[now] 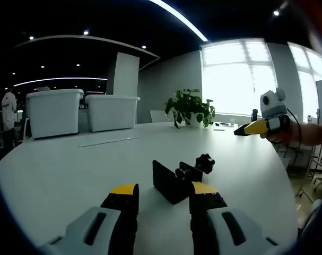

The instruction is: Clamp the fixed fixture on the desktop, loosen the retaining clip, secure it to the edge of the desk, and tighten the retaining clip.

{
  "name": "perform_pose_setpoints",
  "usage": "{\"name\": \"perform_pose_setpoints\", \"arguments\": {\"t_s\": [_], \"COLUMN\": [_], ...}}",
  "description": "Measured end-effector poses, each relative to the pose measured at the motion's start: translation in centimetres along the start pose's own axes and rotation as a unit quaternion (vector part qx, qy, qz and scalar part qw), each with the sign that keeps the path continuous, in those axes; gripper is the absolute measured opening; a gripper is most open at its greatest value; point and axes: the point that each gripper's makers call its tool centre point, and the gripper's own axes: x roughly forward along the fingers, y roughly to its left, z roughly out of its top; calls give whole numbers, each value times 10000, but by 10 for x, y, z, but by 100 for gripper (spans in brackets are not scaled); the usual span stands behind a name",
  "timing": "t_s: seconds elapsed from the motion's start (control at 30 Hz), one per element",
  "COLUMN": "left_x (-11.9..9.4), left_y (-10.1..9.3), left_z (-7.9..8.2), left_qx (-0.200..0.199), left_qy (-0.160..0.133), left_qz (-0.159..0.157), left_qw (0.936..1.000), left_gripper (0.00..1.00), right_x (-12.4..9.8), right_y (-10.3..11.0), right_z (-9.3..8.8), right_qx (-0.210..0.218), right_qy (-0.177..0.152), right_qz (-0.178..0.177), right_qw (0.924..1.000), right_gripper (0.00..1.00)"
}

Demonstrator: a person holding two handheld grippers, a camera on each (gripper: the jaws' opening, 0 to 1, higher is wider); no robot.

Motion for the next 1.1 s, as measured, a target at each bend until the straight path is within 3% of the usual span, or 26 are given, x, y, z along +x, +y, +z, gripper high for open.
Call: {"name": "perform_pose_setpoints", "arguments": {"t_s": [0.63, 0.77, 0.97, 1.1], "left_x": [3, -6, -25, -31], "left_y": [4, 5, 0, -4], "left_z": [2, 18, 64, 72], "left_qx": [46, 88, 396, 469], "left_qy": [-9, -115, -209, -170], "left_qz": [64, 101, 65, 50], "left_qw": [10000, 9998, 9990, 9987], "left_gripper": [39, 39, 39, 39], "right_x": [3, -1, -6, -4], "right_y": [0, 3, 5, 8], "right_z": [-8, -5, 2, 4], "right_qx": [270, 167, -189, -243], "right_qy": [2, 18, 94, 88], "right_qz": [22, 24, 33, 55], "right_qw": [9996, 9999, 9998, 9997], "right_gripper": [19, 19, 20, 20]}}
